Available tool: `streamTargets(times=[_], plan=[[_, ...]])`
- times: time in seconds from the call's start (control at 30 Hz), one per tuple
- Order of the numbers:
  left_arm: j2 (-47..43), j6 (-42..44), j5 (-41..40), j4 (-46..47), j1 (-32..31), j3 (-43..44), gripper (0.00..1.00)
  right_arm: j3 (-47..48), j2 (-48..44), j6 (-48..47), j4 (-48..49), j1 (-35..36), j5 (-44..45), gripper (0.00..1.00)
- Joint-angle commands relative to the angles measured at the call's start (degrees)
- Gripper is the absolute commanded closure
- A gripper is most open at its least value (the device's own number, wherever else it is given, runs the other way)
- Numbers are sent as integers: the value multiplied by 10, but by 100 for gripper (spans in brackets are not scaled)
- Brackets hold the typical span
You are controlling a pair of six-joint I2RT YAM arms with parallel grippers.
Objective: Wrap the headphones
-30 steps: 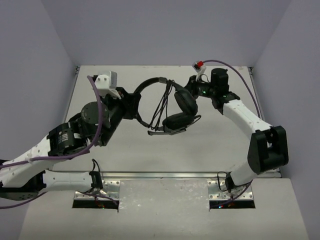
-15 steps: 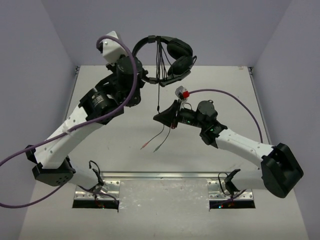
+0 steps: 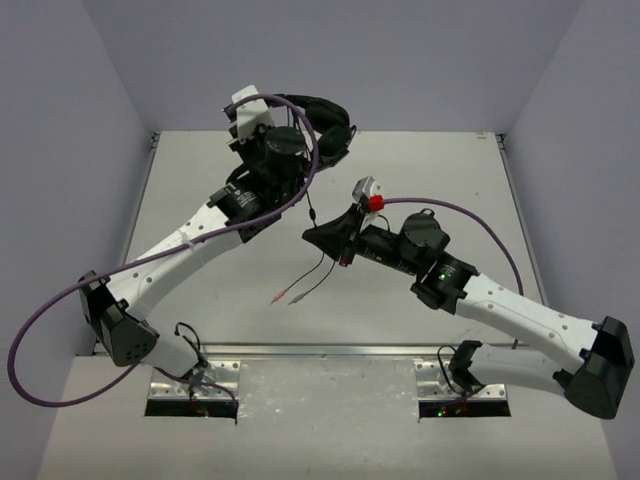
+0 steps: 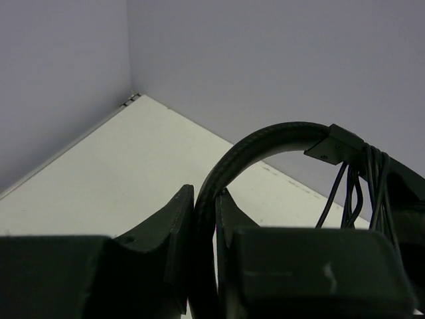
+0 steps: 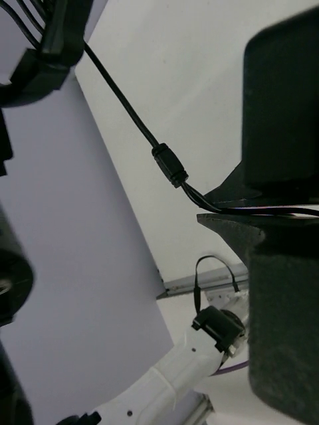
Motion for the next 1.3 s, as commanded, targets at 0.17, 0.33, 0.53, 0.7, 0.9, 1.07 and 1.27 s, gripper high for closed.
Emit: streamTargets(times=[0.17,0.33,0.53,0.7,0.9,1.07,1.27], plan=[[-18,-138,16,47,39,-115,100,144,7,-102,-229,27,5,99],[-43,-290,85,-62,36,-166,100,212,66,-141,-318,27,19,99],[-84,-204,244,-11,33,-222,100,227,94,-208,-349,7,62,99],[-109,-183,331,3,33,-258,100,239,99,-248,-387,-52,20,99],[-143,-133,362,56,23,-325,100,364,183,-275,-476,-90,45,99],[-167,-80,413,95,10,-365,100,468,250,-326,-538,-109,119,99],[-215,-28,436,114,8,-437,100,583,286,-405,-629,-133,169,99]])
